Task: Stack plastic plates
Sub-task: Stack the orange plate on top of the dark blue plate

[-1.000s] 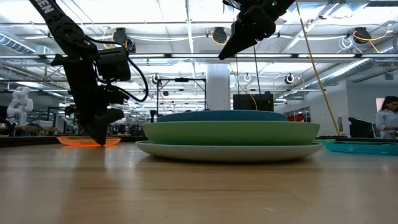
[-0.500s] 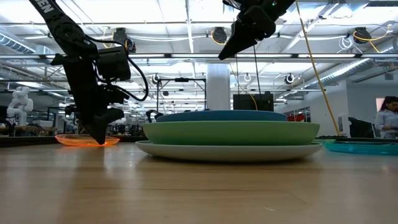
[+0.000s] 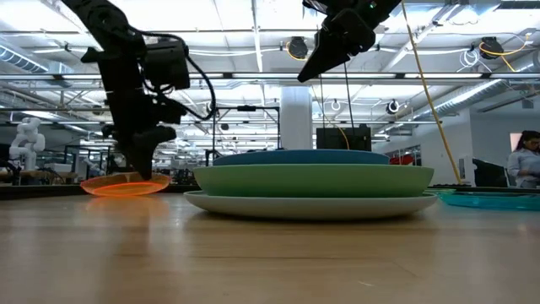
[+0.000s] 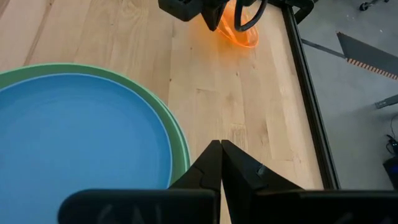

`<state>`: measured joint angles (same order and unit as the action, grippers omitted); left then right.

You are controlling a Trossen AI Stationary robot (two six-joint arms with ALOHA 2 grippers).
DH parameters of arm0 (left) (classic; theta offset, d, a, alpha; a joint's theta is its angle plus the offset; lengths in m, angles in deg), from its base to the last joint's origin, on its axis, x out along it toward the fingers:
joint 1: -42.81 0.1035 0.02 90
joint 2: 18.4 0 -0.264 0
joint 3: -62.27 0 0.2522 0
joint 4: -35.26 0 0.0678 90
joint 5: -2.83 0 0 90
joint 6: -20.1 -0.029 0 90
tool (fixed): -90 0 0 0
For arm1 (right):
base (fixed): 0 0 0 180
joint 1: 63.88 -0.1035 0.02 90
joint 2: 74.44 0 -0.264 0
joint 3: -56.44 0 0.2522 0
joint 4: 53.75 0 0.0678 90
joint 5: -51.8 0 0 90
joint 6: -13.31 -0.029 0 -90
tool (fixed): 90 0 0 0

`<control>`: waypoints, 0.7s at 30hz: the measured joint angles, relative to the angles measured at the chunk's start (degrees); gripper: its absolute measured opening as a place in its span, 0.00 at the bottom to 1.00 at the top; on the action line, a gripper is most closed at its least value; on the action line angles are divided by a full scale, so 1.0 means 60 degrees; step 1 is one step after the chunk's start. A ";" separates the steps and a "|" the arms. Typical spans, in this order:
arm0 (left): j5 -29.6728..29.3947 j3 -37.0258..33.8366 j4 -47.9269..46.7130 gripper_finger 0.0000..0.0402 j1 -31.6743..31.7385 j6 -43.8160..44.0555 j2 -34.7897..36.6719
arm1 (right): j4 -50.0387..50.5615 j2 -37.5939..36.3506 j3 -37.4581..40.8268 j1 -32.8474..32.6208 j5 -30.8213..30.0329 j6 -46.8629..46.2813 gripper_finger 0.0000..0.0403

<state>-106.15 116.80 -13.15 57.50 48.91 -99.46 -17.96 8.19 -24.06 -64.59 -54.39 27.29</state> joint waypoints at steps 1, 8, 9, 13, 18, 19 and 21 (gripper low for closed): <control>-0.0012 0.0069 -0.0032 0.02 -0.0062 0.0000 0.0000 | 0.0025 0.0000 0.0000 0.0000 0.0000 -0.0001 0.00; -0.0062 0.0666 -0.0886 0.01 -0.0555 -0.0238 0.0000 | 0.0109 0.0000 0.0000 0.0000 0.0000 -0.0037 0.00; -0.0070 0.0784 -0.1060 0.01 -0.0637 -0.0323 0.0000 | 0.0123 0.0000 0.0000 0.0000 0.0000 -0.0041 0.00; -0.0087 0.1289 -0.1708 0.01 -0.0929 -0.0696 0.0000 | 0.0279 0.0000 0.0000 0.0000 0.0000 -0.0104 0.00; -0.0103 0.1995 -0.2076 0.01 -0.1405 -0.1489 0.0044 | 0.0815 0.0000 0.0000 -0.0026 -0.0003 -0.0420 0.00; -0.0103 0.2147 -0.2129 0.01 -0.1534 -0.1731 0.0054 | 0.0981 0.0000 0.0000 -0.0029 0.0000 -0.0531 0.00; -0.0107 0.2451 -0.2085 0.01 -0.1810 -0.2340 0.0055 | 0.1447 0.0000 0.0000 -0.0056 0.0000 -0.0879 0.00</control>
<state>-106.80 131.51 -25.67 46.64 34.88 -99.13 -9.28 8.19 -24.06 -64.92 -54.39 22.02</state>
